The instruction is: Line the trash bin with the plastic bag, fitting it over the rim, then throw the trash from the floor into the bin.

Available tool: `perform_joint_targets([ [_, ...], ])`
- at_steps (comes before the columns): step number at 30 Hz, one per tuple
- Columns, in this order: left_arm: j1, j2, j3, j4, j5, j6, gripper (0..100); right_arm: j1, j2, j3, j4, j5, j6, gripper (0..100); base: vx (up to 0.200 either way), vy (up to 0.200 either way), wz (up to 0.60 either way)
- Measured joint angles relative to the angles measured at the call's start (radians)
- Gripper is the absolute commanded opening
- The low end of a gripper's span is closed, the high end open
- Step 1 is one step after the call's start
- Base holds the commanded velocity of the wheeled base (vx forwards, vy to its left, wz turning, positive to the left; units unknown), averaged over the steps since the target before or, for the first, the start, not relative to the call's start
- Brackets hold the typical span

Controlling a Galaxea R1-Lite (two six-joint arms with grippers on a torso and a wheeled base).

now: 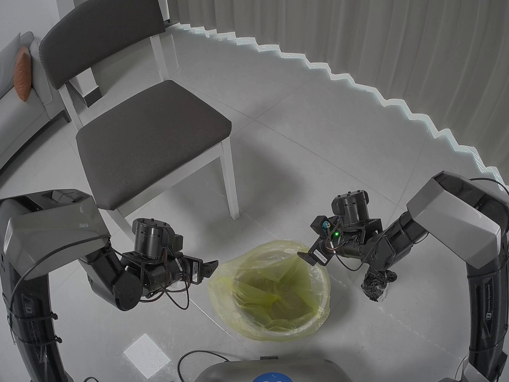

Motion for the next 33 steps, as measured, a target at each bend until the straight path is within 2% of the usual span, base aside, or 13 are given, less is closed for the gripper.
perform_joint_targets([
  [15,0.003,-0.001,0.003,-0.001,0.000,0.000,100,-0.062,0.061,-0.054,0.000,-0.005,0.003,100,0.000,0.000,0.00],
  [33,0.000,0.013,-0.003,-0.001,0.000,-0.001,100,-0.067,0.140,-0.106,0.003,-0.013,0.007,100,0.000,0.000,0.00],
])
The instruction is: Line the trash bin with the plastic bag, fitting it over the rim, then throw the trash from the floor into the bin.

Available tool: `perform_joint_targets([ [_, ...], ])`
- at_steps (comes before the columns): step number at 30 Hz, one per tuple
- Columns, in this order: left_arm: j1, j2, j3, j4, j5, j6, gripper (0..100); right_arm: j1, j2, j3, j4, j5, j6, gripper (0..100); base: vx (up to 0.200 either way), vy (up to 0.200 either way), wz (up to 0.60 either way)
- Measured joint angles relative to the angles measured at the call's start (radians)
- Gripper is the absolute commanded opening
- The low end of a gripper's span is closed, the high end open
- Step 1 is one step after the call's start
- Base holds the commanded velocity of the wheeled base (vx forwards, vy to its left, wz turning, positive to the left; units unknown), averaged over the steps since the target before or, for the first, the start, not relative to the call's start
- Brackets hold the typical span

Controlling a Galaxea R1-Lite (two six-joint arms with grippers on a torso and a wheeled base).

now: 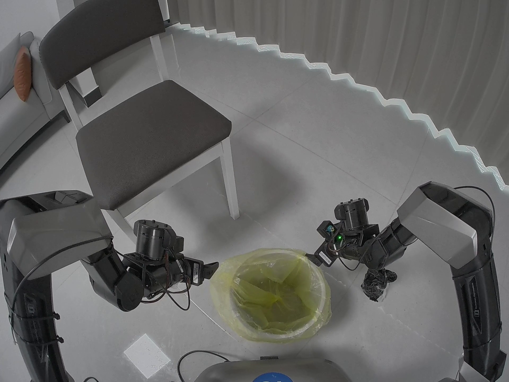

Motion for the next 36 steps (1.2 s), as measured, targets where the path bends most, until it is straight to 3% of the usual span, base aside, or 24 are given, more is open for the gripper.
perform_joint_targets([
  [19,-0.020,0.157,-0.034,-0.086,0.005,0.006,100,-0.001,-0.112,0.038,0.002,-0.003,0.022,100,0.000,0.000,0.00],
  [36,-0.011,0.273,-0.143,-0.012,0.001,0.026,100,-0.025,-0.216,0.131,-0.007,0.010,0.024,100,0.000,0.000,0.00],
])
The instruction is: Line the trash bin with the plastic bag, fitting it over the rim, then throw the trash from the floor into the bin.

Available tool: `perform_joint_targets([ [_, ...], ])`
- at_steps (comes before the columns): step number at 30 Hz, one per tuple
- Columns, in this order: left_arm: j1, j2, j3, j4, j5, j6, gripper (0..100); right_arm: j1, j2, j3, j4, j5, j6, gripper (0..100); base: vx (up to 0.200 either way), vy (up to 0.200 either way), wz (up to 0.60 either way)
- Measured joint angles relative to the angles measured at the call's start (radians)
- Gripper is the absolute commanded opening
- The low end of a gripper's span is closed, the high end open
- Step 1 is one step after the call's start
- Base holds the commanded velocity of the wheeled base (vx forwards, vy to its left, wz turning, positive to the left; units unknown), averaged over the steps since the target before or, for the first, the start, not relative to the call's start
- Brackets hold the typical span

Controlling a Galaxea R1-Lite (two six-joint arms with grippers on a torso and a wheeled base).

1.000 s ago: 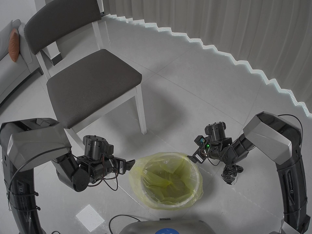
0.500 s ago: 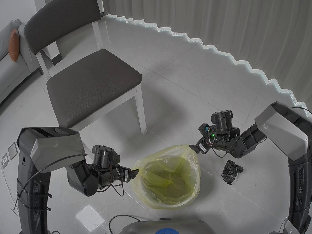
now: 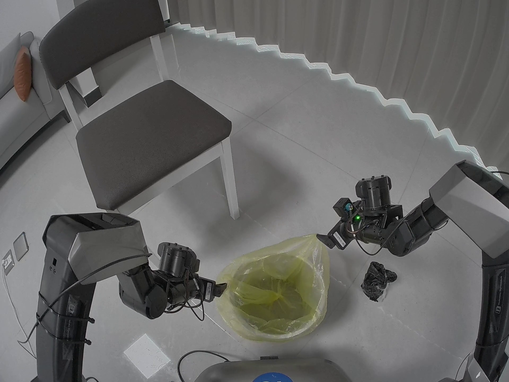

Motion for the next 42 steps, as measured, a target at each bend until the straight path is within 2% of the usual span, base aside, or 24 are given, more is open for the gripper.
perform_joint_targets([
  [11,0.020,-0.004,0.022,-0.005,0.005,0.001,100,0.041,0.139,-0.065,-0.001,-0.001,0.007,100,0.000,0.000,0.00],
  [21,0.031,-0.001,0.014,-0.003,0.004,0.004,100,0.025,0.256,-0.156,0.007,-0.003,0.014,100,0.000,0.000,0.00],
  [33,0.029,0.002,0.009,-0.003,0.002,0.004,100,0.014,0.250,-0.173,0.014,-0.002,0.074,100,0.000,0.000,0.00],
  [37,0.030,0.000,0.013,-0.006,0.002,0.004,100,0.001,0.202,-0.170,0.087,0.021,0.180,100,0.000,0.000,0.00],
  [42,0.031,-0.005,0.021,-0.015,0.002,0.003,100,-0.016,0.161,-0.178,0.239,0.087,0.338,100,0.000,0.000,0.00],
])
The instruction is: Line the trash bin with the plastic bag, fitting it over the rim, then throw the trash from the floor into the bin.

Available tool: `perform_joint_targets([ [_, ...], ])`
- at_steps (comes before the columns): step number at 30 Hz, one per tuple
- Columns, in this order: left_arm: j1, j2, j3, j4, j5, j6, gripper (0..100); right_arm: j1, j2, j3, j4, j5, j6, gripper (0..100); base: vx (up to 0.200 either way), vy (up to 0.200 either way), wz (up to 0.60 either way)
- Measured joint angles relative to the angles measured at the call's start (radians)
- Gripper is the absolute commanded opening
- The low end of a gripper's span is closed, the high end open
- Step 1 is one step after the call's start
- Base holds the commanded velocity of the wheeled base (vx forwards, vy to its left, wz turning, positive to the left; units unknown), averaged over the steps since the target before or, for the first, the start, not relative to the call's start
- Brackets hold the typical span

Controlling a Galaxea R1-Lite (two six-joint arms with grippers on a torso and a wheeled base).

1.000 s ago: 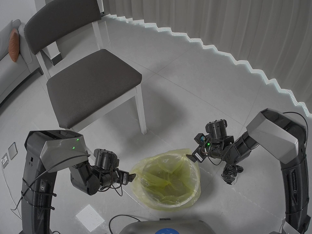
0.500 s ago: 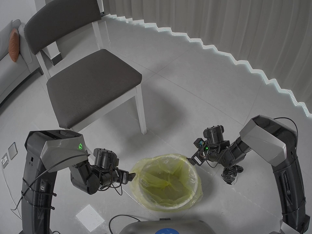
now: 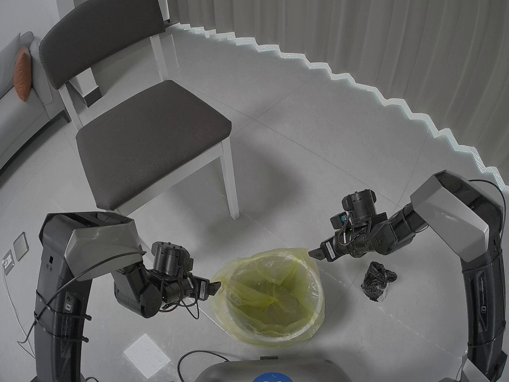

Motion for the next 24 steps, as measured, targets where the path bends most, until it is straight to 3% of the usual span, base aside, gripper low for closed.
perform_joint_targets([
  [4,0.001,-0.008,0.009,-0.006,0.000,-0.001,100,-0.024,-0.020,-0.036,0.121,0.035,0.099,100,0.000,0.000,0.00],
  [8,0.005,-0.014,0.012,-0.007,-0.001,-0.002,100,-0.056,-0.027,-0.065,0.156,0.047,0.119,100,0.000,0.000,0.00],
  [14,0.013,-0.029,0.014,-0.007,-0.003,-0.005,100,-0.126,-0.035,-0.060,0.154,0.026,0.051,100,0.000,0.000,0.00],
  [24,0.034,-0.116,0.064,-0.007,-0.006,-0.011,100,-0.225,-0.028,-0.033,0.159,-0.096,-0.054,100,0.000,0.000,0.00],
])
